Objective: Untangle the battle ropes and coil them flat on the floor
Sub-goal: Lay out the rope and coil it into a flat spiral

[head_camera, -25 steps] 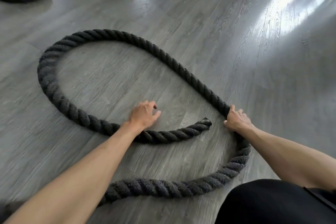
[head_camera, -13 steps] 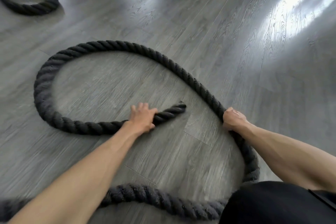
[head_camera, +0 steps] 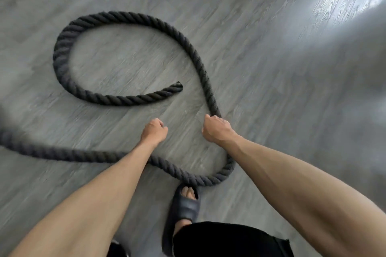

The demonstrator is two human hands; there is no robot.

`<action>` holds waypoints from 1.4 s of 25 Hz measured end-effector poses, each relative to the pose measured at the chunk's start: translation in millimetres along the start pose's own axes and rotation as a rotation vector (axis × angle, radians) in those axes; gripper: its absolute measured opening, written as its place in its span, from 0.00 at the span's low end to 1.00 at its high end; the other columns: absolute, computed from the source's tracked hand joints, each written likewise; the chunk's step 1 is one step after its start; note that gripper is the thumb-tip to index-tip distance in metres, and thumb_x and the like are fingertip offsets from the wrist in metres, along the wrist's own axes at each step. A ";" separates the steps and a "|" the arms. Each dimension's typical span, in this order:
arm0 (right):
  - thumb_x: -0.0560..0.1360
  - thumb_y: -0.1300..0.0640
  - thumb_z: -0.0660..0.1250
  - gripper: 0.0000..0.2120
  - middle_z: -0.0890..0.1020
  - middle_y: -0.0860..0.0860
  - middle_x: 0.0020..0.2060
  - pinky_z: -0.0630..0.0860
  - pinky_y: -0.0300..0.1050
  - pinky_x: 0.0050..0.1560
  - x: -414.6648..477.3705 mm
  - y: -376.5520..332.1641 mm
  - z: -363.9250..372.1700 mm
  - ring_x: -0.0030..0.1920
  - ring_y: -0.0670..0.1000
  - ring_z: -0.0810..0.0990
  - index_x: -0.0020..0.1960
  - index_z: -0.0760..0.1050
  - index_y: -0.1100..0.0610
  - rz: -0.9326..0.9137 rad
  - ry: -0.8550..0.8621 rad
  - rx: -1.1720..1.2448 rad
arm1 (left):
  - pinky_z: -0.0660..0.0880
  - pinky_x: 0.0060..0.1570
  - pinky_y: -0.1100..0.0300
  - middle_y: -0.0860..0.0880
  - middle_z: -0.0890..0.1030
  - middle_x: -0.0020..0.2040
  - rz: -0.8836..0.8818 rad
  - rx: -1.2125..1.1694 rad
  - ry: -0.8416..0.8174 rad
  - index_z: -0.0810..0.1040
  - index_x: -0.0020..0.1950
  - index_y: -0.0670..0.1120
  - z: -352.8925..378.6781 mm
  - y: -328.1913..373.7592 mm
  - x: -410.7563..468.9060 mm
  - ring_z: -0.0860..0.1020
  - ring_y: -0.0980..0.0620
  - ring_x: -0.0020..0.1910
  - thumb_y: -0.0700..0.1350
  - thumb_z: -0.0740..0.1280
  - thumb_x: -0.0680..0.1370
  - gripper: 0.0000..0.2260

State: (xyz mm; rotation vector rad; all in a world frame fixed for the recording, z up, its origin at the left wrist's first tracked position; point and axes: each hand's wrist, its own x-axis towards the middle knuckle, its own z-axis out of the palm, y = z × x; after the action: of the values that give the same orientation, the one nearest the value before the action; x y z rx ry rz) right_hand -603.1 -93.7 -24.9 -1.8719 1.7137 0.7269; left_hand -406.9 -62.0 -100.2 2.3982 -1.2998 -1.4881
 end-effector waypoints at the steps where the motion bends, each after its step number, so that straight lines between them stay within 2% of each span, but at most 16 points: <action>1: 0.80 0.57 0.60 0.15 0.79 0.61 0.61 0.74 0.52 0.54 -19.9 -9.9 -19.0 0.61 0.64 0.78 0.63 0.71 0.63 0.000 -0.031 0.012 | 0.72 0.58 0.55 0.42 0.79 0.63 0.000 -0.036 -0.036 0.77 0.61 0.44 -15.5 9.4 -24.2 0.76 0.42 0.62 0.46 0.66 0.78 0.12; 3: 0.81 0.57 0.59 0.14 0.78 0.62 0.60 0.72 0.51 0.51 -55.0 -32.8 -58.3 0.59 0.64 0.78 0.62 0.71 0.63 -0.022 -0.100 0.029 | 0.72 0.56 0.56 0.44 0.79 0.63 0.009 -0.086 -0.072 0.78 0.60 0.44 -52.8 31.2 -69.5 0.76 0.44 0.61 0.47 0.65 0.79 0.12; 6: 0.81 0.56 0.57 0.14 0.78 0.62 0.60 0.74 0.51 0.53 -78.1 -57.5 -93.0 0.58 0.64 0.78 0.62 0.72 0.63 -0.084 -0.189 0.082 | 0.72 0.54 0.56 0.44 0.80 0.61 -0.038 -0.124 -0.085 0.78 0.59 0.45 -89.9 52.3 -111.2 0.77 0.43 0.59 0.47 0.65 0.80 0.11; 9: 0.80 0.57 0.57 0.15 0.78 0.63 0.61 0.74 0.51 0.55 -67.3 -61.3 -124.9 0.60 0.64 0.78 0.63 0.73 0.62 -0.157 -0.259 0.110 | 0.74 0.55 0.56 0.41 0.82 0.57 -0.197 -0.154 -0.067 0.78 0.58 0.44 -105.2 62.4 -114.4 0.80 0.42 0.56 0.45 0.64 0.80 0.09; 13: 0.81 0.59 0.56 0.16 0.77 0.64 0.63 0.74 0.52 0.58 -13.9 -33.0 -165.9 0.63 0.65 0.77 0.65 0.71 0.63 -0.332 -0.354 0.071 | 0.78 0.54 0.52 0.38 0.83 0.54 -0.446 -0.256 -0.024 0.78 0.51 0.45 -92.9 103.9 -84.5 0.82 0.40 0.53 0.41 0.61 0.80 0.06; 15: 0.81 0.59 0.55 0.16 0.76 0.65 0.64 0.73 0.52 0.60 12.3 -8.2 -183.1 0.64 0.65 0.76 0.66 0.70 0.64 -0.394 -0.425 -0.006 | 0.78 0.47 0.55 0.38 0.84 0.49 -0.516 -0.311 0.005 0.75 0.42 0.48 -82.4 137.6 -69.3 0.84 0.40 0.47 0.42 0.62 0.79 0.07; 18: 0.81 0.59 0.55 0.17 0.76 0.63 0.65 0.73 0.52 0.61 58.0 27.2 -223.6 0.65 0.64 0.76 0.67 0.70 0.63 -0.449 -0.402 -0.121 | 0.78 0.43 0.53 0.37 0.85 0.45 -0.541 -0.451 0.025 0.73 0.38 0.47 -74.1 206.1 -47.4 0.83 0.41 0.41 0.42 0.62 0.79 0.10; 22: 0.81 0.59 0.56 0.16 0.77 0.62 0.64 0.74 0.51 0.58 82.1 55.6 -265.5 0.64 0.63 0.77 0.66 0.71 0.62 -0.479 -0.428 -0.256 | 0.76 0.43 0.55 0.42 0.84 0.42 -0.527 -0.600 0.073 0.74 0.37 0.48 -71.9 282.1 -42.1 0.83 0.41 0.44 0.43 0.62 0.78 0.10; 25: 0.80 0.59 0.56 0.15 0.78 0.62 0.62 0.73 0.50 0.56 87.8 62.8 -288.6 0.62 0.63 0.77 0.65 0.71 0.62 -0.530 -0.439 -0.369 | 0.79 0.48 0.52 0.43 0.83 0.44 -0.532 -0.739 0.131 0.76 0.42 0.49 -72.0 312.7 -40.2 0.82 0.41 0.49 0.43 0.62 0.77 0.05; 27: 0.80 0.60 0.55 0.15 0.78 0.62 0.62 0.73 0.50 0.56 90.3 55.3 -303.8 0.62 0.64 0.77 0.64 0.71 0.62 -0.574 -0.425 -0.453 | 0.78 0.46 0.53 0.41 0.83 0.46 -0.572 -0.820 0.177 0.77 0.44 0.47 -68.4 314.9 -44.2 0.82 0.41 0.49 0.43 0.61 0.77 0.06; 30: 0.80 0.61 0.54 0.15 0.78 0.61 0.60 0.72 0.50 0.51 111.7 34.9 -324.7 0.60 0.63 0.78 0.63 0.72 0.61 -0.642 -0.395 -0.552 | 0.75 0.36 0.56 0.39 0.81 0.39 -0.593 -0.919 0.186 0.76 0.41 0.45 -65.4 317.4 -39.2 0.83 0.40 0.43 0.41 0.59 0.77 0.08; 35: 0.79 0.62 0.54 0.16 0.78 0.61 0.61 0.73 0.50 0.54 190.7 -18.2 -330.6 0.60 0.63 0.77 0.65 0.71 0.61 -0.785 -0.389 -0.705 | 0.74 0.41 0.56 0.37 0.82 0.45 -0.782 -1.150 0.274 0.79 0.49 0.43 -64.7 308.7 22.2 0.83 0.40 0.44 0.42 0.62 0.79 0.06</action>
State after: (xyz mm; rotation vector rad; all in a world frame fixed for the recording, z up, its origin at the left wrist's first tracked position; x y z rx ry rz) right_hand -554.3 -455.3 88.6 -2.3785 0.3971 1.3174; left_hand -548.1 -301.4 50.5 2.0887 0.5693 -1.3088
